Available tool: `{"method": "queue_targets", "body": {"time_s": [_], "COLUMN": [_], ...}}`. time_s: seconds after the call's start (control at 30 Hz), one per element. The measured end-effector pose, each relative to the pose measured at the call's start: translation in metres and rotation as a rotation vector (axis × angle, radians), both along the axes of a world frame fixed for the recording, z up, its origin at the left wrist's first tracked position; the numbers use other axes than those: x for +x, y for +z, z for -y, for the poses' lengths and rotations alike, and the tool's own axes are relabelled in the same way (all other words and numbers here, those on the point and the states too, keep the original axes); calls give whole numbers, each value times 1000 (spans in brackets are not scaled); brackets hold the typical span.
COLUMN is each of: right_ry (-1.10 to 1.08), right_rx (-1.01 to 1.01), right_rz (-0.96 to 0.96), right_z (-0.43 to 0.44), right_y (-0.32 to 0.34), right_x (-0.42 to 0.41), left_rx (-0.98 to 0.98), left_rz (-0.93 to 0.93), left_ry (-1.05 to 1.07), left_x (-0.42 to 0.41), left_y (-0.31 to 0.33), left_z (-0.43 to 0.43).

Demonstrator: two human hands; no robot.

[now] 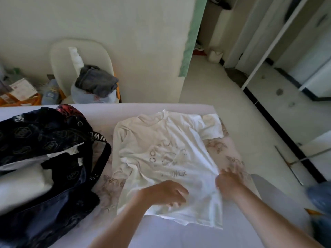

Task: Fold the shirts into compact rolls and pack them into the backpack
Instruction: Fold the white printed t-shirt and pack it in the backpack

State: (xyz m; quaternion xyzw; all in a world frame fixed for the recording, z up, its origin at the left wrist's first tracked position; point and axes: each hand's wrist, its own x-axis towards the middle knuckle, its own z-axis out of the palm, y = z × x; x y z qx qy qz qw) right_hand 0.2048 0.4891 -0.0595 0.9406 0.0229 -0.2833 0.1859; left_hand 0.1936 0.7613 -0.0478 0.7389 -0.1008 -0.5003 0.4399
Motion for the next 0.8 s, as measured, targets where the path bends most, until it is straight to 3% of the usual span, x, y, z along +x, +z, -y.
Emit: {"method": "queue_targets", "body": {"time_s": [0.1,0.17,0.23,0.37,0.47,0.57,0.7,0.77,0.8], "right_ry": [-85,-24,17,88,165,260,228,193,147], "right_rx": [184,379,542,557,567,565,569,484,493], "right_rz": [10,38,21,-76,37,81,63,-107,-208], "right_z": [-1,-13,-32,-56,-56,-45,-23,-18,-16], "right_y": [-11,-14,-17,-41,-63,-69,-41,-28,-25], "right_x": [-27,-40,-52,-71,-81,-81,-82,-85,-87], "left_rx": [94,256,425,641,568,595,623,603,580], "left_rz": [312,607,730,681,683,668,309,161,195], "left_ry": [278,243,103,7,203,245,-118,-126,-55], "left_x": [-18,-30,-45,-72,-86,-95,-101,-103,-105], "left_y": [-28,-41,-49,-65,-69,-61,-31,-28,-31], "left_z": [-1,-12,-25,-47,-51,-46,-24,-14,-9]}}
